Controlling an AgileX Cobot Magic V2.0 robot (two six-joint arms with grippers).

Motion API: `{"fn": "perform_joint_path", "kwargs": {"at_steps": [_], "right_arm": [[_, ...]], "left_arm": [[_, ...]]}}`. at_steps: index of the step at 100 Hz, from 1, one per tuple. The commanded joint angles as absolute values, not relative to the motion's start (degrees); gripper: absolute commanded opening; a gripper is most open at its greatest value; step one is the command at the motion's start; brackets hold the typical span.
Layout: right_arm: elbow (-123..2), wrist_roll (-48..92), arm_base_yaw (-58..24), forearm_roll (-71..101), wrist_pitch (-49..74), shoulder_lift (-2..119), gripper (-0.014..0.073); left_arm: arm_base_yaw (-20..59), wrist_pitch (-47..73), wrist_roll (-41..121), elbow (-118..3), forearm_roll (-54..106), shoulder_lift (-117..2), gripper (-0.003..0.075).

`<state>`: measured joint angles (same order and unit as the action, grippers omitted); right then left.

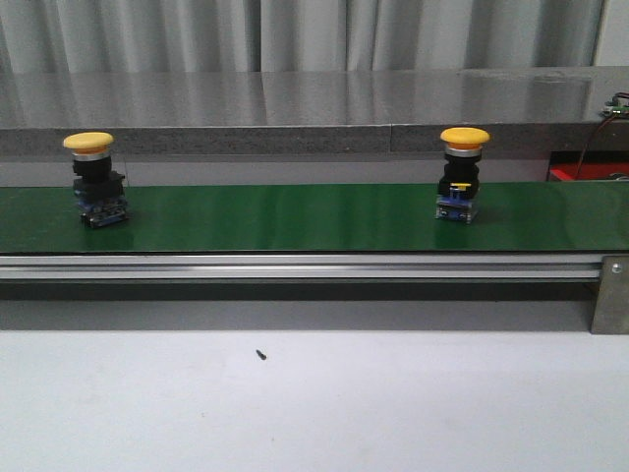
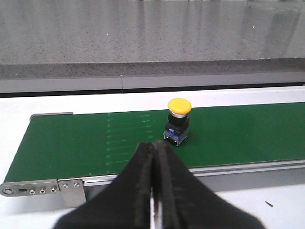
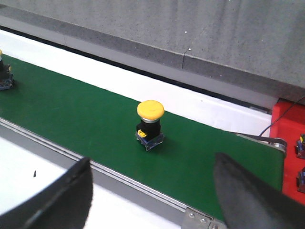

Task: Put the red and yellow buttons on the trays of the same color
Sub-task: 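Lower the right gripper onto the first yellow button at the belt's end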

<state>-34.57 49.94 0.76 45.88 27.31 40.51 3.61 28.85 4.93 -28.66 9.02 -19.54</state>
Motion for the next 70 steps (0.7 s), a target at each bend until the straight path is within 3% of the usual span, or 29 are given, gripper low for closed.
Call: {"fn": "perform_joint_path", "kwargs": {"at_steps": [1,42,70], "right_arm": [[-38.25,50.24,0.89,47.86,25.06,44.48,0.0622],[-50.34,50.51,0.89,47.58,27.12,69.03,0.0611],[-56.08,50.51,0.89,47.24,27.05,79.47,0.0611]], "left_arm": [[4.01,24.67,5.14,-30.21,10.03,-19.95,-0.0019],[4.01,25.01,5.14,-30.21,10.80,-19.95,-0.0020],[4.01,25.01,5.14,-30.21,10.84,-19.95,-0.0019]]}}
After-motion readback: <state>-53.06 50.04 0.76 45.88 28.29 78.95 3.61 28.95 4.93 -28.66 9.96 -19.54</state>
